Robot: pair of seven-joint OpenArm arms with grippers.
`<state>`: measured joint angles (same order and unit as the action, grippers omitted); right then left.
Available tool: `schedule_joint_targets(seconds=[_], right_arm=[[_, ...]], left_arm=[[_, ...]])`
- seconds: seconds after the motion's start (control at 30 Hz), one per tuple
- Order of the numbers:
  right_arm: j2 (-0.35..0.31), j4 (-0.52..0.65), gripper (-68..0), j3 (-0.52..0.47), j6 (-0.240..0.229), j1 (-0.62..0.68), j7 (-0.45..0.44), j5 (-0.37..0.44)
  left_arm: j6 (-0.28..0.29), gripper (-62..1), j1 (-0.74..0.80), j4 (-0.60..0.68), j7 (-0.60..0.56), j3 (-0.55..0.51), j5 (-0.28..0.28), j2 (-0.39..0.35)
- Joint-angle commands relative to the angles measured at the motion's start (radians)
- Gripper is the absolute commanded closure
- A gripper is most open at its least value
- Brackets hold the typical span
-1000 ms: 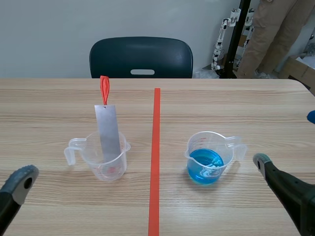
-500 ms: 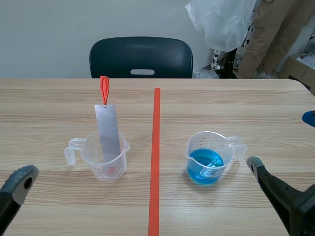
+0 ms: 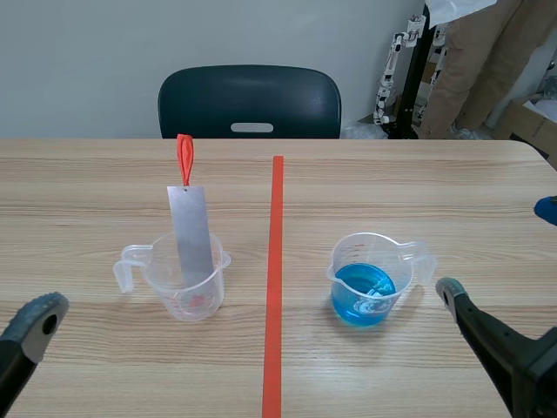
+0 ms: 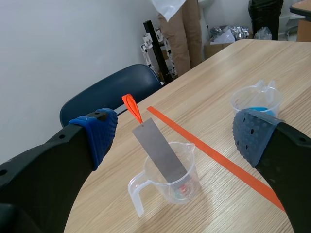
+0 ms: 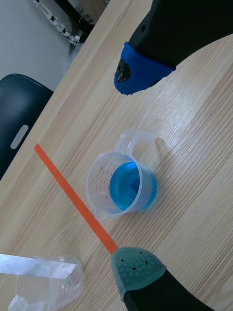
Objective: Do the redox reaction experiment. return to the home posture
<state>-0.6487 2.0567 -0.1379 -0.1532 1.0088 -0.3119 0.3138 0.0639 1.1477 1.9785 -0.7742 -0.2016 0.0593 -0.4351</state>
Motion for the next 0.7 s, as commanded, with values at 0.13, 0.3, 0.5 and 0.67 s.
schedule_joint_targets(seconds=[0.13, 0.3, 0.5, 0.67], right_arm=[[-0.007, 0.008, -67.9, -0.011, 0.003, -0.009, -0.008, 0.007], [-0.007, 0.008, -67.9, -0.011, 0.003, -0.009, -0.007, 0.007], [-0.008, 0.008, -67.9, -0.012, 0.003, -0.009, 0.010, 0.007], [-0.008, 0.008, -67.9, -0.021, 0.003, -0.012, 0.011, 0.007]], left_arm=[[0.002, -50.8, 0.005, 0.019, -0.014, -0.003, -0.010, 0.002], [0.002, -50.8, 0.005, 0.019, -0.014, -0.003, -0.010, 0.002], [0.002, -50.8, 0.005, 0.019, -0.014, -0.003, -0.010, 0.002], [0.002, -50.8, 0.005, 0.019, -0.014, -0.003, -0.010, 0.002]])
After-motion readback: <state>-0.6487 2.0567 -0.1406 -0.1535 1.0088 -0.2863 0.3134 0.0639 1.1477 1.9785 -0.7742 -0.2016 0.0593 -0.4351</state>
